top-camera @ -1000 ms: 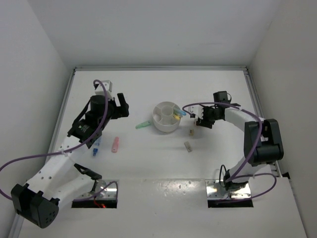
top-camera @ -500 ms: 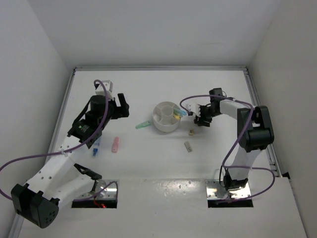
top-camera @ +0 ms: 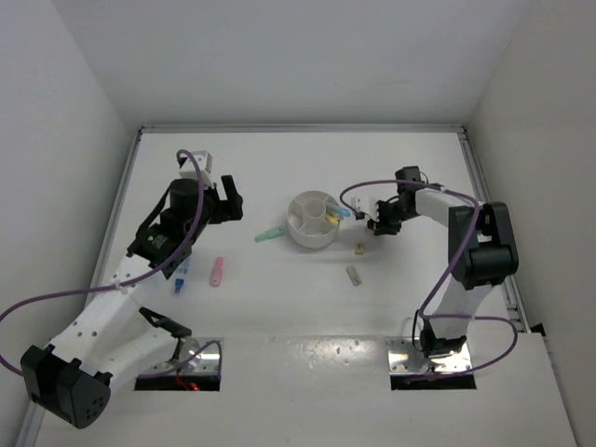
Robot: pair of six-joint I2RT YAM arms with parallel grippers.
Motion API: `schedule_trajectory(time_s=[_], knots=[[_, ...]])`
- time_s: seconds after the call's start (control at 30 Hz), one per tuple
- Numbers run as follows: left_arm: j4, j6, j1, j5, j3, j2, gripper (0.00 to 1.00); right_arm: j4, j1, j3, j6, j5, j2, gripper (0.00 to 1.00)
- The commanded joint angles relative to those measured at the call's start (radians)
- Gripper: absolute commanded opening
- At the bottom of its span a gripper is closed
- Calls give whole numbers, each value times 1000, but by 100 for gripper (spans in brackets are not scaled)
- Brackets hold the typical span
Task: Sort the stationery into containers
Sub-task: Pick up the stapler from the center of the board, then place the stapler in the storage box.
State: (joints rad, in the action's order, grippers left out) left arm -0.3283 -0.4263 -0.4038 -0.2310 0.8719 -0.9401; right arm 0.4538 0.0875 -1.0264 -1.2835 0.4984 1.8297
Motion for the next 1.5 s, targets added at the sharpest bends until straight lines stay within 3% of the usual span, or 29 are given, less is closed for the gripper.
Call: schedule_trajectory(time_s=[0.0, 0.13, 0.17, 0.2, 0.23, 0.27, 0.43, 0.53, 0.63, 0.7, 0.73, 0.8, 0.93, 1.0, 1.17, 1.47], knots=[[25, 8, 10, 7, -1, 20, 91, 35, -9, 15, 10, 44, -140, 0], [25, 8, 10, 7, -1, 20, 91, 104, 1, -36, 136, 34, -254, 0], [25, 8, 10, 7, -1, 20, 91, 123, 12, -64, 201, 45, -285, 0], [25, 8, 10, 7, -1, 20, 91, 140, 12, -98, 371, 57, -315, 0], [25, 8, 10, 7, -1, 20, 91, 219, 12, -186, 436, 154, -361, 0], [25, 8, 10, 18, -1, 11, 91, 235, 12, -220, 619, 258, -381, 0], [34, 8, 10, 18, -1, -9, 91, 177, 75, -345, 929, 471, -428, 0], [34, 8, 10, 7, -1, -19, 91, 259, 159, -464, 903, 399, -354, 0], [34, 8, 10, 7, -1, -28, 91, 406, 236, -562, 724, 336, -304, 6], [34, 8, 10, 7, -1, -37, 91, 440, 264, -615, 701, 315, -279, 5], [34, 8, 10, 7, -1, -37, 91, 431, 296, -624, 728, 296, -256, 0], [34, 8, 10, 7, -1, -37, 91, 347, 319, -609, 814, 283, -247, 0], [34, 17, 10, 7, -1, -46, 91, 85, 371, -525, 1156, 235, -247, 0], [34, 17, 10, 7, -1, -46, 91, 155, 397, -584, 1193, 230, -172, 0], [34, 17, 10, 7, -10, -46, 91, 440, 463, -735, 1054, 45, -26, 0], [34, 17, 10, 19, -10, -35, 91, 496, 573, -779, 931, -279, 45, 0]])
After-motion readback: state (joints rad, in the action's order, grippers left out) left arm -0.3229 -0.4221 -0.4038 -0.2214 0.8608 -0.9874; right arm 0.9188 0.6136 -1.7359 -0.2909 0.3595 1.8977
